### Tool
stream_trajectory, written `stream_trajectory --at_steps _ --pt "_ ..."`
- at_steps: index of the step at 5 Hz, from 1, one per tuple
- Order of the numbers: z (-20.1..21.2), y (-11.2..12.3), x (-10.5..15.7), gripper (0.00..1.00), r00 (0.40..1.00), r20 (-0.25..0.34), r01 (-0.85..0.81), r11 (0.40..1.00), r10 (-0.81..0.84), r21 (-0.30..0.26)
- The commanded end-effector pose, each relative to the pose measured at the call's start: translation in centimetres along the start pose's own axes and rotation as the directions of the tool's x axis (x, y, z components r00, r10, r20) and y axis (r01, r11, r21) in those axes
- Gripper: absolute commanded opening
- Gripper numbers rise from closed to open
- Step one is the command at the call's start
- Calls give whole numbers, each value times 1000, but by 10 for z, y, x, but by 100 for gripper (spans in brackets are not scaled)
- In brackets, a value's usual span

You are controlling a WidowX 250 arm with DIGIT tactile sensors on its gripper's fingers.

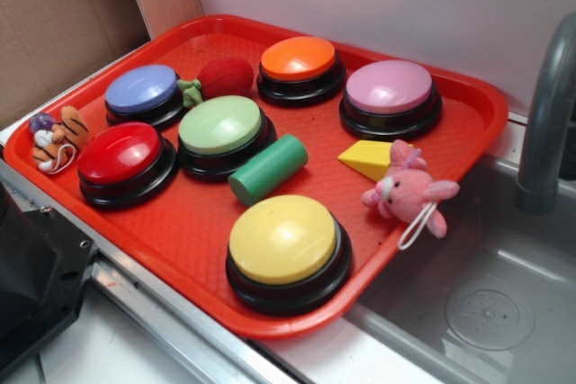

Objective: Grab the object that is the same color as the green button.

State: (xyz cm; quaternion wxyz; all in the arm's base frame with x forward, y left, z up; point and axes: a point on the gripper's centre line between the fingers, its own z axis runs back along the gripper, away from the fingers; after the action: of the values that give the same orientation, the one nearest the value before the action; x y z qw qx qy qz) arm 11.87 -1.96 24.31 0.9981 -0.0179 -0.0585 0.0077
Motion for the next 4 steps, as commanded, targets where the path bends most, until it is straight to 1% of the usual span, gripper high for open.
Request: stream_trajectory --at_steps 1,2,3,4 --pt "0 0 0 100 1000 0 0 1000 0 0" --pt "-26 -4 11 100 976 -57 -203 974 209 99" --pt "-48 -10 16 100 955 -63 -281 951 290 127" --pt "-87 -15 27 100 893 -79 -425 889 442 169"
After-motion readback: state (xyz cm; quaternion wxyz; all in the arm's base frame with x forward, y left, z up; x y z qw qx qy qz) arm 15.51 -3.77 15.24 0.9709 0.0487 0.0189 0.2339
